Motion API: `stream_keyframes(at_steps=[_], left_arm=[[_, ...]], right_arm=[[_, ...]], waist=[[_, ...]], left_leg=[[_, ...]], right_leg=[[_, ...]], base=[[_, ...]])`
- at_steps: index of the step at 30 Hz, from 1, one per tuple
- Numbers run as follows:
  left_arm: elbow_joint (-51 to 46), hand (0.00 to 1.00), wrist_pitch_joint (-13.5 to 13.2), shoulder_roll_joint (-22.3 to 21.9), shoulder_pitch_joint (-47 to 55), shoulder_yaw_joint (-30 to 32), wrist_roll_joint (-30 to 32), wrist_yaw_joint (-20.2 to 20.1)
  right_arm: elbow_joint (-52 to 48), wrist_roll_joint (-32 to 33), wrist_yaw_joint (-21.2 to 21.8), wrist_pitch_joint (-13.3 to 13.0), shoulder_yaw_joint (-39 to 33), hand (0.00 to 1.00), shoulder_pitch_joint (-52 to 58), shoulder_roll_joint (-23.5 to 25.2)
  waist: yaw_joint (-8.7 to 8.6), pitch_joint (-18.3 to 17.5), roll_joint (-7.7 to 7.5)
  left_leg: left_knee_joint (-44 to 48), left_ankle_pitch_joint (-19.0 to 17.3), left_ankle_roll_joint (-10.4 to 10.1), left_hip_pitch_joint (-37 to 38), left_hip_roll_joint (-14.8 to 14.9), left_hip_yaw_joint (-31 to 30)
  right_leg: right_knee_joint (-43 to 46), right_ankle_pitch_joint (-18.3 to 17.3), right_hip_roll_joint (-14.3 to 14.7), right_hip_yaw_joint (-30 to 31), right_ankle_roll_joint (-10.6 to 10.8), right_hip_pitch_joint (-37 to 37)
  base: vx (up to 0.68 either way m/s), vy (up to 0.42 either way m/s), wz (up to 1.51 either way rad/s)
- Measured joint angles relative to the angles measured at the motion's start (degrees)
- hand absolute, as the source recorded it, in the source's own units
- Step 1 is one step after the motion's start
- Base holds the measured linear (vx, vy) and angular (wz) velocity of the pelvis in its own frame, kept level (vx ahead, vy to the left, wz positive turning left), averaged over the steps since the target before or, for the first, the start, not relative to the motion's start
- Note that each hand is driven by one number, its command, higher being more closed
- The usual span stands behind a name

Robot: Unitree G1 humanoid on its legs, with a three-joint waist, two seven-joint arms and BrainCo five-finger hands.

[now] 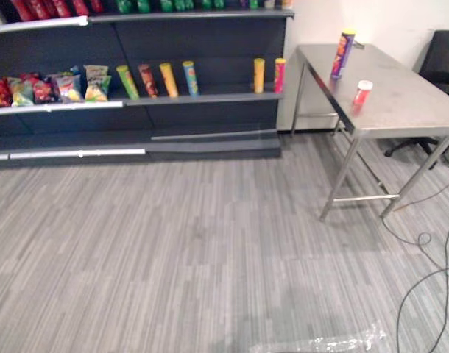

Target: Put the gum and the chips on the shelf.

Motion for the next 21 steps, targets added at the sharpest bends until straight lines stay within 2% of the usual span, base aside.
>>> stream_keyframes(at_steps=[7,21], left_arm=[[0.1,0.00,-0.1,0.0,0.0,-0.1,-0.1,0.0],[0.9,0.00,-0.1,0.0,-0.2,0.0,-0.1,0.0]], right_arm=[[-0.2,-0.1,-0.1,0.0,0.0,0.00,0.0,0.0],[0.1,0.0,0.4,0.3,-0.4,0.00,-0.2,0.0]], waist=[[0.01,0.3,-0.48],[0.03,0.6,-0.40]], left_leg=[[-0.1,0.0,0.0,0.0,0.1,0.2],[-0.1,-0.2,-0.3,0.8,0.4,0.5]], right_leg=[[-0.1,0.0,0.1,0.0,0.0,0.0],[-0.8,0.0,0.4,0.1,0.0,1.0]], base=[[-0.03,-0.038,0.00],[0.00,-0.033,-0.01]])
